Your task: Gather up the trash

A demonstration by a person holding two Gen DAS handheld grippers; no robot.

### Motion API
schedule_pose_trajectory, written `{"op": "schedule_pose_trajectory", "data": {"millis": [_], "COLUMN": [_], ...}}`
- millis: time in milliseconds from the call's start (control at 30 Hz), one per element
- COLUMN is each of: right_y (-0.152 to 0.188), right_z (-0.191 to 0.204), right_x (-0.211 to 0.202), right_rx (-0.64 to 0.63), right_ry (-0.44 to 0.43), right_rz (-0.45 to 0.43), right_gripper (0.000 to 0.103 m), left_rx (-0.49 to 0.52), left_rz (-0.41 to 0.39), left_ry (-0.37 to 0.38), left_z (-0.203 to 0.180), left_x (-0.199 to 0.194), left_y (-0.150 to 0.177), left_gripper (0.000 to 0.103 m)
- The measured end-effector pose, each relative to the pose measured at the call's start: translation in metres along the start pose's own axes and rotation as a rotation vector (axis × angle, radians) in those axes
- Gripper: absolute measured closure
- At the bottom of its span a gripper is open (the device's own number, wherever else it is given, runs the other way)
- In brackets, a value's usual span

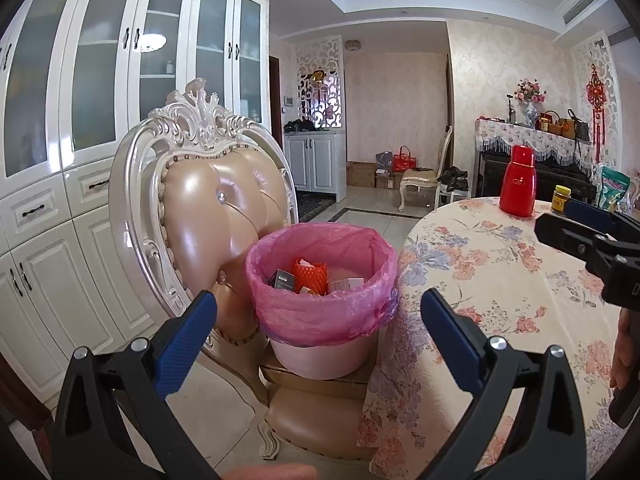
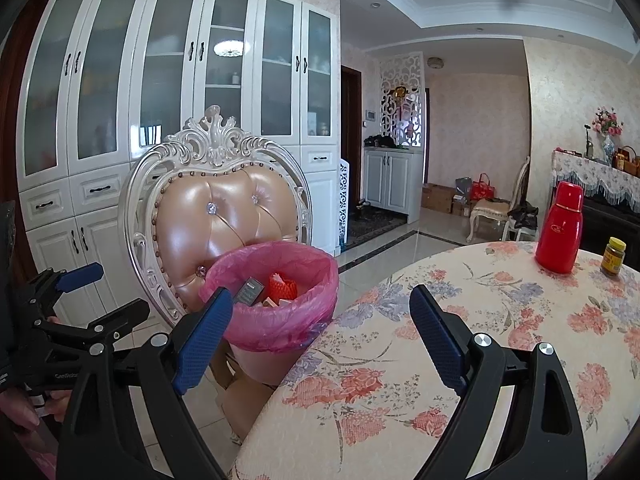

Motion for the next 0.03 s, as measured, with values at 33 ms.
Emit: {"op": "schedule_pose_trajectory", "data": {"millis": [33], "right_y": [0.0000], "right_z": [-0.0001], "right_x": [-0.0001], "right_rx": [0.001], "right_ry": [0.000], "right_rz": [0.000], "right_gripper": [0.018], "left_rx": [-0.004], "left_rz": [0.002], "left_ry": [0.002], "left_z": [0.0009], "left_x": [0.0008], "left_y": [0.0005], "left_gripper": [0.004]}}
Point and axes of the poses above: each gripper's, at about its wrist camera, not at the fingertips, and x roughly the way its jaws point, z to its left, y to its underside, the point moved 8 cm from there along x, roughly the way its jaws point, and after that the axes turned 9 degrees about y, right-handed, at the moved point
